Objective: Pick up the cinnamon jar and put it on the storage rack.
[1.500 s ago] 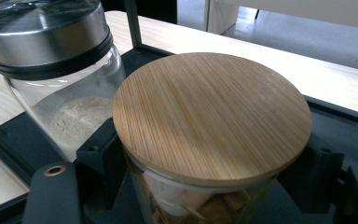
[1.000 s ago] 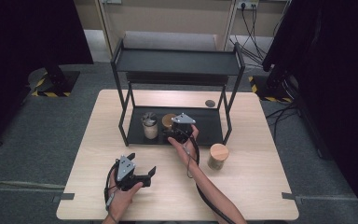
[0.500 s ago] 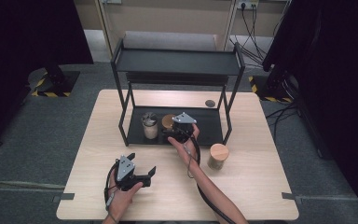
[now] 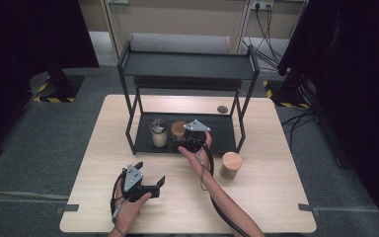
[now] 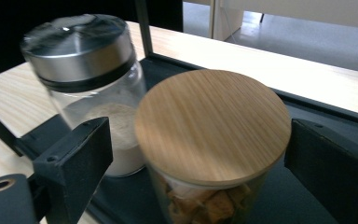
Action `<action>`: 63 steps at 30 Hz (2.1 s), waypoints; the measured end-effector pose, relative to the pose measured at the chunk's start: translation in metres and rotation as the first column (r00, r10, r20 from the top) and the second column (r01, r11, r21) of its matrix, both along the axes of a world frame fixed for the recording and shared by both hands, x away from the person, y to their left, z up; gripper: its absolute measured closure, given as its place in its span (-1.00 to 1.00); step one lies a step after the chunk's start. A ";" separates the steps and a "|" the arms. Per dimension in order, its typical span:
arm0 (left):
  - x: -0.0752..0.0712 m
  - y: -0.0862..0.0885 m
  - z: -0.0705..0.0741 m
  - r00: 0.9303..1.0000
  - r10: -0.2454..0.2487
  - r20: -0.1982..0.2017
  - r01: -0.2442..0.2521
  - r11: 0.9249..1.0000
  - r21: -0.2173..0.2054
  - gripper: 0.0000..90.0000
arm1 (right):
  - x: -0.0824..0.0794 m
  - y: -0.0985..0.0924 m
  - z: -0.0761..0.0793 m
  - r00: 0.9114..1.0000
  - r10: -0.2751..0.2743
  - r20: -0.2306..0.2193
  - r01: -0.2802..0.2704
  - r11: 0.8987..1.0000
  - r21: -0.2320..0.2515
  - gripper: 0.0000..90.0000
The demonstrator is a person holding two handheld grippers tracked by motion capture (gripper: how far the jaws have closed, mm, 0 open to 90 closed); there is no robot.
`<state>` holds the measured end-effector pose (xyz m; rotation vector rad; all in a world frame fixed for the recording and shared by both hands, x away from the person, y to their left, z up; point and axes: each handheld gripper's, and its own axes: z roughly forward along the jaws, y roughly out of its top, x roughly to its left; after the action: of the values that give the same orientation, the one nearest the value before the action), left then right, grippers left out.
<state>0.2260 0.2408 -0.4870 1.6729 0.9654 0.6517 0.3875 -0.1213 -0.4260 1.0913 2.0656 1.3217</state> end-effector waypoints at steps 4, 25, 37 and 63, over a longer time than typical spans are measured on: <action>0.000 0.000 0.000 1.000 -0.001 0.001 0.001 1.000 0.001 -0.98 | -0.005 -0.001 0.003 1.000 0.005 0.006 -0.005 1.000 0.006 -0.85; 0.000 -0.001 0.000 1.000 0.000 0.000 0.000 1.000 0.004 -0.98 | -0.018 -0.021 0.008 1.000 0.009 0.018 -0.010 0.999 0.032 -0.85; 0.000 -0.001 0.001 1.000 0.002 -0.002 -0.002 1.000 0.007 -0.98 | -0.030 -0.034 0.010 0.999 0.034 0.027 -0.035 0.998 0.052 -0.85; 0.000 -0.001 0.000 1.000 0.004 -0.001 -0.004 1.000 0.003 -0.98 | -0.048 -0.045 0.006 0.997 0.074 0.037 -0.077 0.994 0.075 -0.85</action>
<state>0.2259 0.2397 -0.4865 1.6749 0.9695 0.6554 0.3393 -0.1663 -0.4203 1.0236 2.0649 1.4563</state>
